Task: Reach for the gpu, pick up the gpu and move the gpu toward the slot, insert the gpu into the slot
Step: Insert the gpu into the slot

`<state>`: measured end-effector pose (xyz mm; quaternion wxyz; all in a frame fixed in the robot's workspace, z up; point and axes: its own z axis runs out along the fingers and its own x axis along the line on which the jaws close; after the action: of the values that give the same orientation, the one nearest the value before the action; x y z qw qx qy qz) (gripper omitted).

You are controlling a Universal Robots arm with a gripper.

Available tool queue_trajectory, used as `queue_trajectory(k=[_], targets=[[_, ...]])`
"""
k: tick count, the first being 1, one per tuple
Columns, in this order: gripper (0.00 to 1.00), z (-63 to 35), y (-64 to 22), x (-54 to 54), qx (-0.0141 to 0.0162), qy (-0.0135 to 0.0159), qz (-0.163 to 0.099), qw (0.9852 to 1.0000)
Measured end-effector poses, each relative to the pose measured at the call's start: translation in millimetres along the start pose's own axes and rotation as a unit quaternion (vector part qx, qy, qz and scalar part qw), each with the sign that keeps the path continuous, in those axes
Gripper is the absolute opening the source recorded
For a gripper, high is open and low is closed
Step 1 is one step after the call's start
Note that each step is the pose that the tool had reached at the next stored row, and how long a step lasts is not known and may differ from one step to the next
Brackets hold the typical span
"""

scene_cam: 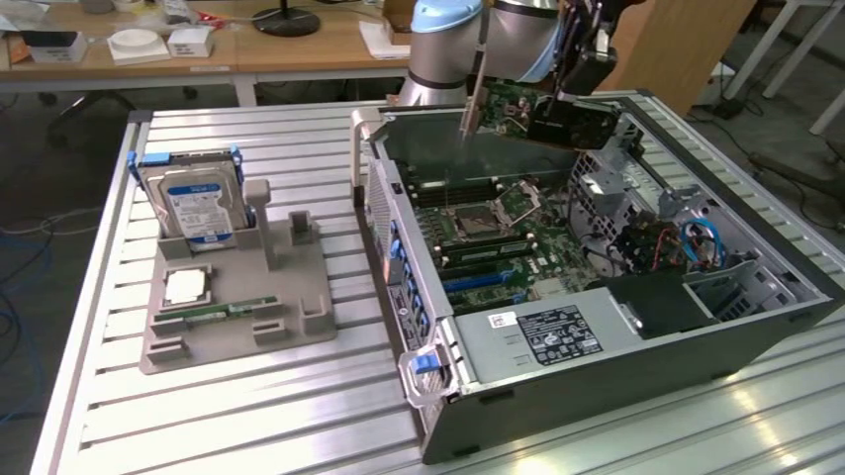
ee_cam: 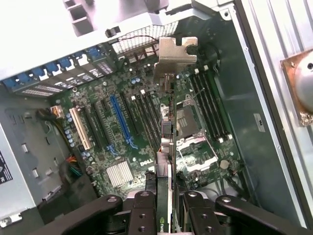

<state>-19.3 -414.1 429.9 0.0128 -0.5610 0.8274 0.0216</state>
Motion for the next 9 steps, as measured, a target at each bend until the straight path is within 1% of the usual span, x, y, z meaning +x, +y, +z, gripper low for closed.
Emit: queue_trajectory(k=[1,3,4,6,9], targets=[[0.25,0.0,-0.2,-0.1,-0.0002,0.0000,-0.003,1.0000],[0.25,0.1,-0.3,-0.1,-0.0011,-0.0015,-0.009,1.0000],[0.25,0.2,-0.3,-0.1,-0.0013,-0.0018,-0.015,0.9999],[0.25,0.5,-0.4,-0.1,0.0000,-0.0022,-0.031,0.9995],[0.25,1.4,-0.4,0.0,0.0040,-0.0036,-0.054,0.9985]])
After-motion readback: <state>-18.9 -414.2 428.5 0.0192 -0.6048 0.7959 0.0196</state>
